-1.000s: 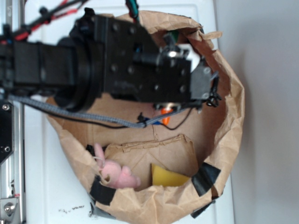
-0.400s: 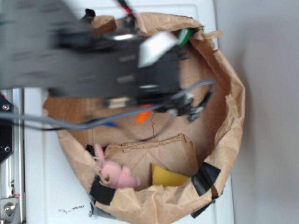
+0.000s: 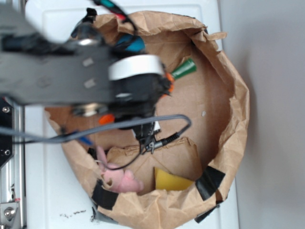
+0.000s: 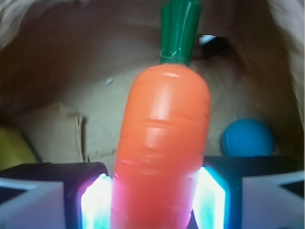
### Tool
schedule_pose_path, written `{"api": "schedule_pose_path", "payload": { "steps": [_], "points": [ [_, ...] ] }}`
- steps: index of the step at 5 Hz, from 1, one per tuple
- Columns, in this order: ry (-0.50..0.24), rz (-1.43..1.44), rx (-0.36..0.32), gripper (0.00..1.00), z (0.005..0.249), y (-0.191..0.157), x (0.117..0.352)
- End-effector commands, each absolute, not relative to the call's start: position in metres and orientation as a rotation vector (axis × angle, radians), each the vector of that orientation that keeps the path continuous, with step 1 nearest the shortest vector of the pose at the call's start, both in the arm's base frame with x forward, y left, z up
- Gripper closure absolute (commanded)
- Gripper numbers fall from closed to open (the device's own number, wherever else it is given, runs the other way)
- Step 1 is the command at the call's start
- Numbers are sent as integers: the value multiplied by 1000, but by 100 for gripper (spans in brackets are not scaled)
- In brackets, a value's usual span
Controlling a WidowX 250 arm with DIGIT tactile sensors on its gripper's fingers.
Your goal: Grab the carrot.
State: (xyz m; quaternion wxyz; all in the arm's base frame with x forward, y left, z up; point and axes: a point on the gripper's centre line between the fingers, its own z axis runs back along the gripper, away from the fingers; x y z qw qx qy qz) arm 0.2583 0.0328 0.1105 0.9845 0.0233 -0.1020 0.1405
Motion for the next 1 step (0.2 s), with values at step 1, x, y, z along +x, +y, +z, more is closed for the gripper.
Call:
{"api": "schedule_pose_path", "payload": {
  "steps": [1],
  "points": [
    [-223, 327, 154, 100, 141, 50, 281]
  ]
}}
